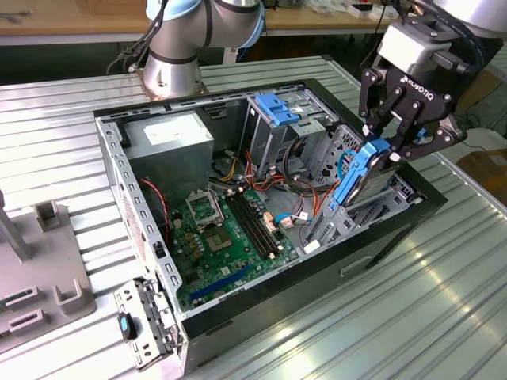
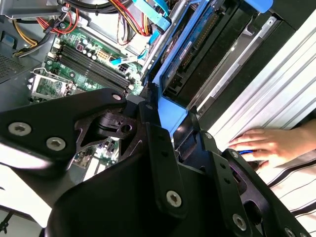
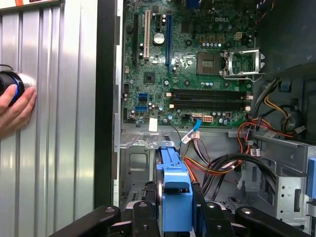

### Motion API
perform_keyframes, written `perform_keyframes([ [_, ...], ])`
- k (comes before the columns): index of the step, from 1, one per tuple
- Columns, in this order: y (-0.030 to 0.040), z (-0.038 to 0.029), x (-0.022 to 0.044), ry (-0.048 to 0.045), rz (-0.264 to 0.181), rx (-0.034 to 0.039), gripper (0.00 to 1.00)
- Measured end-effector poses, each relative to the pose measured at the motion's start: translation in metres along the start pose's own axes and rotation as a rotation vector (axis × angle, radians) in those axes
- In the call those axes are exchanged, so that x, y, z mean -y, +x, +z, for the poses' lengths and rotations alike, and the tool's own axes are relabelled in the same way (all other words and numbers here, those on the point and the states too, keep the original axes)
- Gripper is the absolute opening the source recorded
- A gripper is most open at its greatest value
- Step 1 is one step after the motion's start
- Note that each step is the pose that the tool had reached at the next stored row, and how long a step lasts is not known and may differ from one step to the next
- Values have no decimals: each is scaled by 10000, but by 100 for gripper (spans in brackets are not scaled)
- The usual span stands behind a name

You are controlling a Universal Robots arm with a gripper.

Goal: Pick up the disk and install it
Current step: 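Insert the disk into the insertion slot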

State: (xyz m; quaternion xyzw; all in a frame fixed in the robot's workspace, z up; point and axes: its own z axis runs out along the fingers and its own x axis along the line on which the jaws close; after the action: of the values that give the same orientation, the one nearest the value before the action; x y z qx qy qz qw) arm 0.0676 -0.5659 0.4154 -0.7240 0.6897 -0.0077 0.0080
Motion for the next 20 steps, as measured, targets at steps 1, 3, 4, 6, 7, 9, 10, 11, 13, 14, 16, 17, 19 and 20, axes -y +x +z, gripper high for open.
perform_keyframes([
  [1,1,19,-1,0,0,4,36],
  [3,1,74,-2,0,1,0,36],
  [4,1,109,-3,0,1,0,36],
  [6,1,210,-5,0,1,0,36],
  [7,1,261,-6,0,1,1,36],
  [9,1,332,-7,0,0,-1,36],
  [10,1,333,-8,-1,0,-3,36],
  [11,1,335,-8,0,0,-1,36],
  [13,1,337,-8,0,1,-1,36],
  [14,1,338,-8,0,0,-1,36],
  [16,1,340,-8,0,0,0,44],
  [17,1,342,-8,0,0,1,49],
  [19,1,344,-8,0,0,0,56],
  [20,1,345,-8,0,0,0,56],
])
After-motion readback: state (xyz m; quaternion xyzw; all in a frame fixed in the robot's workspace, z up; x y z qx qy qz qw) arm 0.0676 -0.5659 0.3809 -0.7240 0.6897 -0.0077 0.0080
